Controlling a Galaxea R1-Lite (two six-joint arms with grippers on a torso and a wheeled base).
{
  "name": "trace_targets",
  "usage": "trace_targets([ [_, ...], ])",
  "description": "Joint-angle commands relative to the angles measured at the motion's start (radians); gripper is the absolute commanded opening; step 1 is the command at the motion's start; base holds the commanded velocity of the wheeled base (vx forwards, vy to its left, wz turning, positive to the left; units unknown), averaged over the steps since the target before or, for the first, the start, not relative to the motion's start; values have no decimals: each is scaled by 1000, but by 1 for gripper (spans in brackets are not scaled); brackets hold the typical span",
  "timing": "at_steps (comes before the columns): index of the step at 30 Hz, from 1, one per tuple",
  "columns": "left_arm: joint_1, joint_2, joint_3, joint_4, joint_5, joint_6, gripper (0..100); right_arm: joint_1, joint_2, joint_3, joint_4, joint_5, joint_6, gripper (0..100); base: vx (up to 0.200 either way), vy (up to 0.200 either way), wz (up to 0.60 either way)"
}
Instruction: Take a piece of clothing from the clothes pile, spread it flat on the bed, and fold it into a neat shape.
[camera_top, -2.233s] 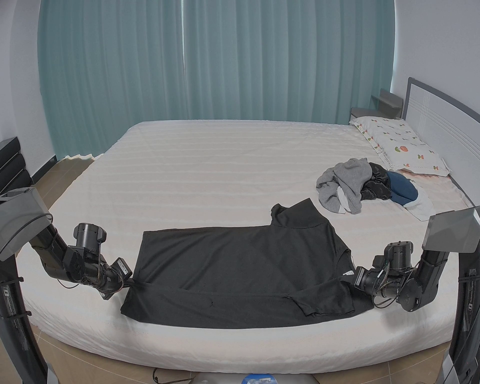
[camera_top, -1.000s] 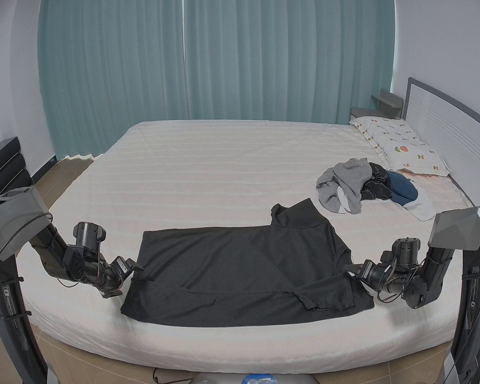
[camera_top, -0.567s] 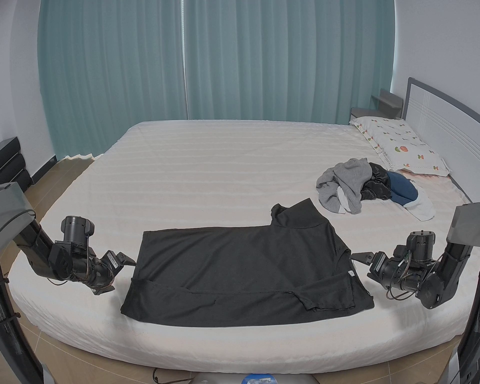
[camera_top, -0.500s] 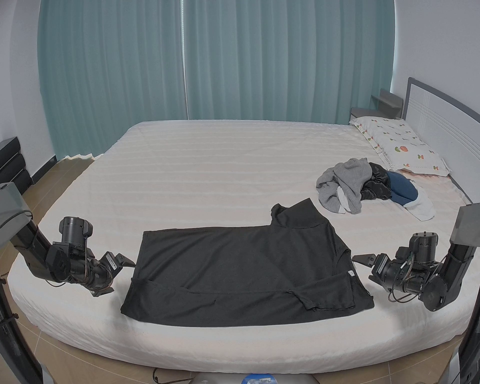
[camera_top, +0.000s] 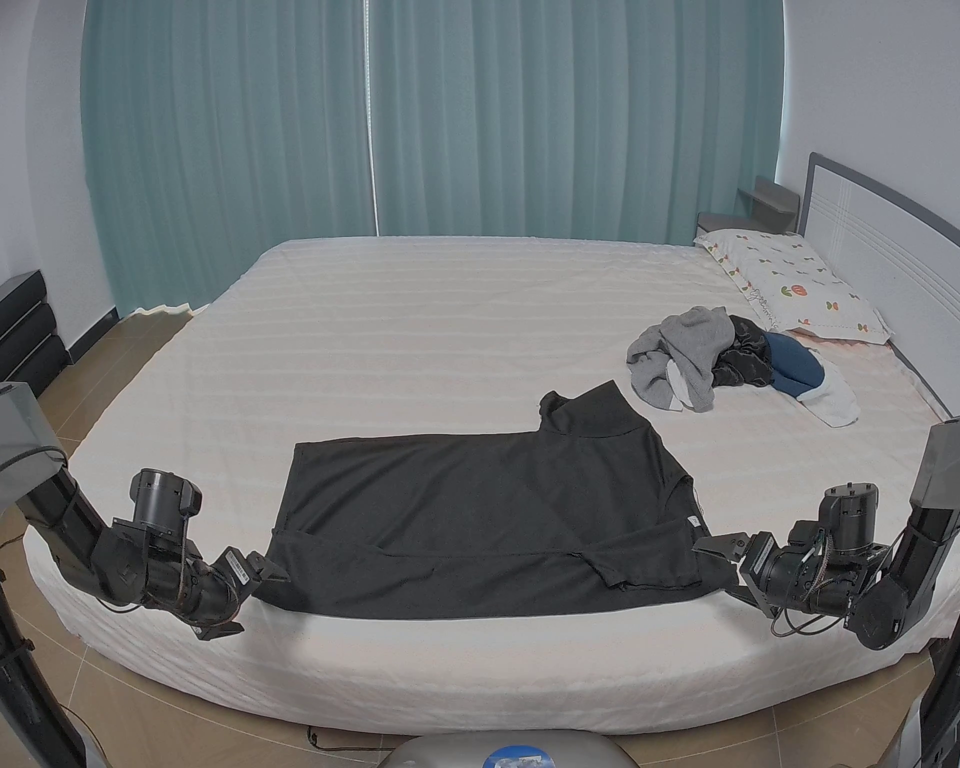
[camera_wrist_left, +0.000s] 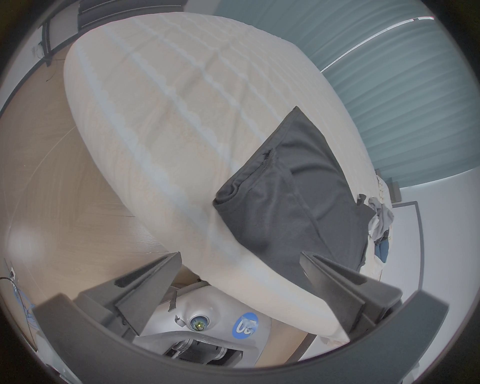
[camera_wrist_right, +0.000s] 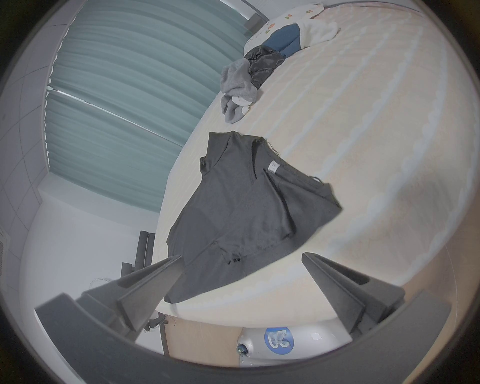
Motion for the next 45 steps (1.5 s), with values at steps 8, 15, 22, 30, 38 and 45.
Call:
trace_targets([
  [8,-101,175,-28,-171,170,-48,100,17,24,7,-1,-1,36,100,0,0,0],
  [15,-116,232,-78,-236,241,-60,0,20,44,13,-1,-4,35,100,0,0,0],
  [22,-95,196,-68,-237,248,-122,0,93,92,4,10,-121,36,100,0,0,0],
  [30,-69,181,-75,-239,241,-131,0,131,228,-102,5,-225,91,100,0,0,0],
  [38,-58,179,-80,-239,236,-132,0,126,296,-213,0,-270,93,100,0,0,0],
  [45,-58,181,-80,-239,236,-132,0,132,305,-251,-1,-297,105,100,0,0,0],
])
